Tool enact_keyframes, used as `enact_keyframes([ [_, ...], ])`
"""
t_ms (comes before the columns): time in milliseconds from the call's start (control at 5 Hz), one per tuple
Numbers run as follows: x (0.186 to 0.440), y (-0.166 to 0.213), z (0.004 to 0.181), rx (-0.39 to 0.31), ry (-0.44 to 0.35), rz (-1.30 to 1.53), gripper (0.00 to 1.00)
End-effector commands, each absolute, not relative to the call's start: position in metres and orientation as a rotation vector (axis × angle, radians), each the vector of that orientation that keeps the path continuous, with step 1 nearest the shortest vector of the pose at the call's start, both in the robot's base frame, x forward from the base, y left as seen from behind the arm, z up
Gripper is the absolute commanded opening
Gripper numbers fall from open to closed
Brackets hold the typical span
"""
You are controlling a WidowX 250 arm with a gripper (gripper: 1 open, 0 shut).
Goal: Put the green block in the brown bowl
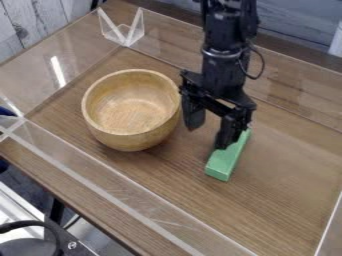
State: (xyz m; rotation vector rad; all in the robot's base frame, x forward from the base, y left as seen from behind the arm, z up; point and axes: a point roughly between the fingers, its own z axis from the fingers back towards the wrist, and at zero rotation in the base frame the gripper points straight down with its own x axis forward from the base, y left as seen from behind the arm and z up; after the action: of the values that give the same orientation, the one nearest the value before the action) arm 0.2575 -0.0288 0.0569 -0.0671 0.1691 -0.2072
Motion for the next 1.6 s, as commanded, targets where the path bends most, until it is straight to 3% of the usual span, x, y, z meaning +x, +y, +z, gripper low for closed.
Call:
enact_keyframes([
  [0,0.265,-0.037,0.066,-0.1,0.121,-0.273,1.0],
  [200,0.265,-0.04,0.066,-0.132,0.12,-0.321,1.0],
  [800,0.27,-0.044,0.049,-0.076,0.097,-0.432,1.0],
  [1000,0.271,-0.044,0.038,-0.066,0.09,-0.454,1.0],
  [1400,0.275,-0.051,0.033,-0.062,0.099,-0.453,1.0],
])
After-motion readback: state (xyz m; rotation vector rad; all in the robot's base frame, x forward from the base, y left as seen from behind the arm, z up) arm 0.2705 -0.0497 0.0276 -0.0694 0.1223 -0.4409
